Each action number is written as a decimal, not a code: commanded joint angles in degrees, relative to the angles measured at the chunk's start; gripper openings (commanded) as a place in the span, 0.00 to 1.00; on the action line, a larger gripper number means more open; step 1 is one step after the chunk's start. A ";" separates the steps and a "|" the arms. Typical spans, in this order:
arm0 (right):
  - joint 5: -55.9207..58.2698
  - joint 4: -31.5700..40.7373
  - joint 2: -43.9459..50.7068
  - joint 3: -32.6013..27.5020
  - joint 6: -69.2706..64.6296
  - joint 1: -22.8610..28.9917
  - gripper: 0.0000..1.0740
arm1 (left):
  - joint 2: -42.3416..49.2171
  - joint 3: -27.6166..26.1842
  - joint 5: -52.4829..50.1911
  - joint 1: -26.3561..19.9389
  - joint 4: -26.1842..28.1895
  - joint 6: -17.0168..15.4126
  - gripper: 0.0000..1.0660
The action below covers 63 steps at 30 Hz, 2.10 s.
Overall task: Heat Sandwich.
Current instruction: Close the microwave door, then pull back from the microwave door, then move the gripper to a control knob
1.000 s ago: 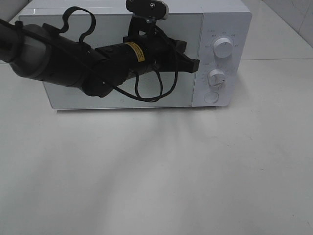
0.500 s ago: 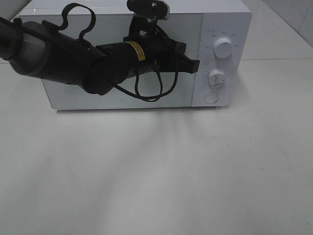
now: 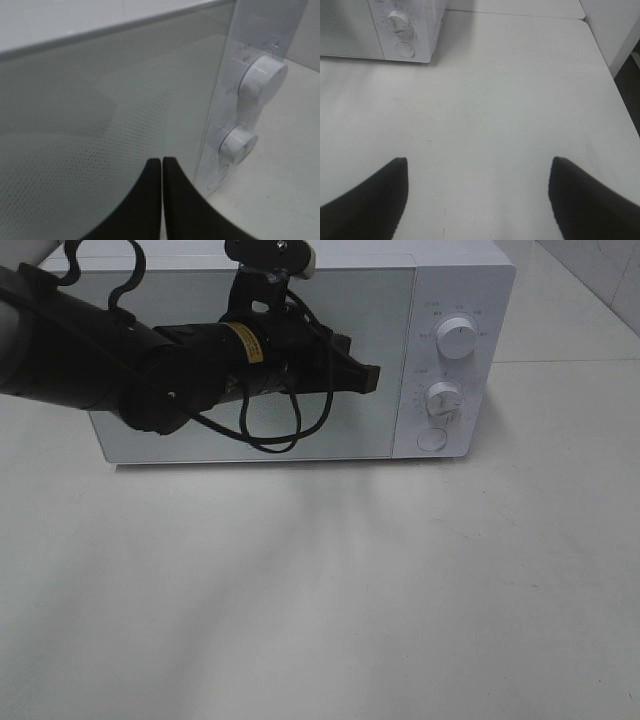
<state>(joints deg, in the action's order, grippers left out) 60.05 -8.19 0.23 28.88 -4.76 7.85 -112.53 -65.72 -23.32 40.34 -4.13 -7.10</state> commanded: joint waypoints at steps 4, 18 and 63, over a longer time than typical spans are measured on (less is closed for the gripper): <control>-0.52 -0.11 1.43 -0.06 -0.23 -0.46 0.71 | 4.64 5.50 -0.92 0.11 0.63 -0.11 0.00; -0.52 -0.11 1.43 -0.06 -0.23 -0.46 0.71 | 16.33 18.91 6.70 0.11 0.63 -5.61 0.08; -0.52 -0.11 1.43 -0.06 -0.29 -0.46 0.71 | 45.44 19.02 76.15 -37.41 5.84 3.09 0.95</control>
<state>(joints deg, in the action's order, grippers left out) 60.05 -8.19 0.23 28.88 -4.76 7.85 -67.49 -46.75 51.68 3.67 1.26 -4.64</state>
